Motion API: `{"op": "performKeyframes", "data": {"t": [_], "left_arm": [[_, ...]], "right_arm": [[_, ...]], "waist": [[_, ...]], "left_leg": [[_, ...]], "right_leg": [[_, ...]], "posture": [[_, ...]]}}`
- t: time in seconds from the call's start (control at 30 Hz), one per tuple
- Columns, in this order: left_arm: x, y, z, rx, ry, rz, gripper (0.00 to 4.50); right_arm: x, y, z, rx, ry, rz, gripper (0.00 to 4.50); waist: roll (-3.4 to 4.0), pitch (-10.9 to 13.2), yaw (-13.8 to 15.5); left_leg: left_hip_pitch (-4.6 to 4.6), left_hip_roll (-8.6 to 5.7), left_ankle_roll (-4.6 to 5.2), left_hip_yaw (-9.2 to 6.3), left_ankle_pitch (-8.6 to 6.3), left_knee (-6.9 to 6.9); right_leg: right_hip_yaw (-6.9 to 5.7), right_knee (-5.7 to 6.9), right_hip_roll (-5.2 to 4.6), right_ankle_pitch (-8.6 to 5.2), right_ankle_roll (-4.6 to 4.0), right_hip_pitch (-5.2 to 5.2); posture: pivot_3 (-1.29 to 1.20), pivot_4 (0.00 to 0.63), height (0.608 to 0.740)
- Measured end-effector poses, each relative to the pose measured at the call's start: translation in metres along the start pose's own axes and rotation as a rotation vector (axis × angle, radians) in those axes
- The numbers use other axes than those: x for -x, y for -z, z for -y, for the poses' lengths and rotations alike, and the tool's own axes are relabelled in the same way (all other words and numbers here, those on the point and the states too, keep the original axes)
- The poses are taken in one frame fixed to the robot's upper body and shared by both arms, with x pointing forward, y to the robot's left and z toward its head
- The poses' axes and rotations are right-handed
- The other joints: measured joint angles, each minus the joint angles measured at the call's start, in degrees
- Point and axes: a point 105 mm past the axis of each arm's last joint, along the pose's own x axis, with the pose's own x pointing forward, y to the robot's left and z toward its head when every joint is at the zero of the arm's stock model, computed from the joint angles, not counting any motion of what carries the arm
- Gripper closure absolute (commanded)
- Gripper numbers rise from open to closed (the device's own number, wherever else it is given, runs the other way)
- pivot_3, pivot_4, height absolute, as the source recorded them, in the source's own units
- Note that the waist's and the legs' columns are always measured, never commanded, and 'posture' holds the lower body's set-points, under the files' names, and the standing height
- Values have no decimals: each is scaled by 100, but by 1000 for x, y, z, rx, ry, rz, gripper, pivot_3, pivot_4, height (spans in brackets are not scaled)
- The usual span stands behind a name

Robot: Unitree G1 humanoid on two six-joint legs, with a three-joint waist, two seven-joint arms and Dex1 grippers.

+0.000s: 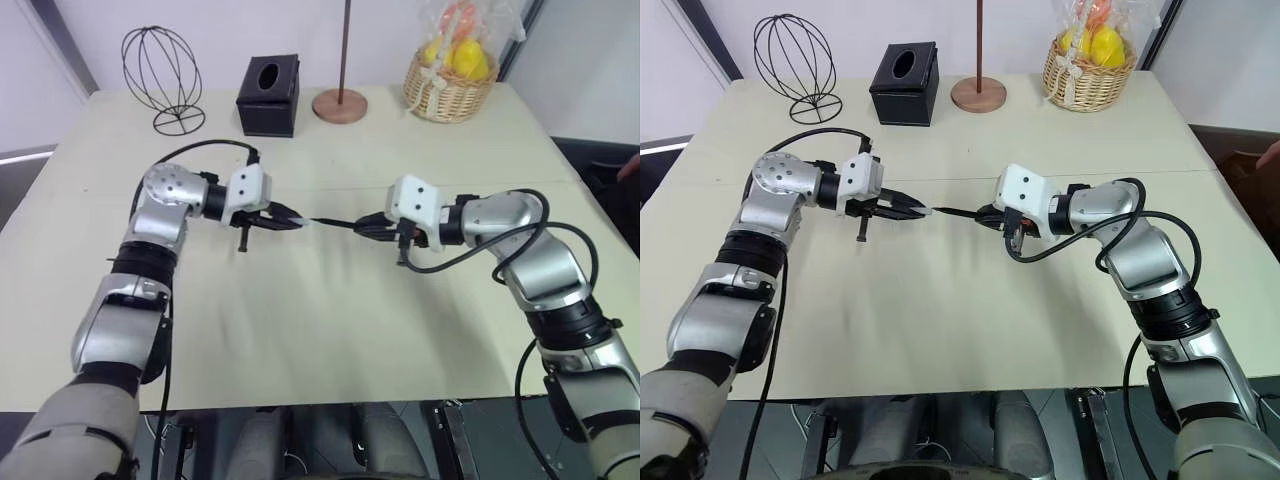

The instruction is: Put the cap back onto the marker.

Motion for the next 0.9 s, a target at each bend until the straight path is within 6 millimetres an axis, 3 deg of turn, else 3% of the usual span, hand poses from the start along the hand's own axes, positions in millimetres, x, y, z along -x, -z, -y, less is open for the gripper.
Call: {"op": "performKeyframes", "data": {"t": [0.9], "left_arm": [[-2,-1,-3,9,-24,8,4478]], "right_arm": [[-1,2,0,-7,10,-2,4500]], "waist": [[0,0,-2]], "left_leg": [[0,0,0,0,0,0]], "right_leg": [[0,0,0,0,0,0]], "posture": [[0,150,740]]}}
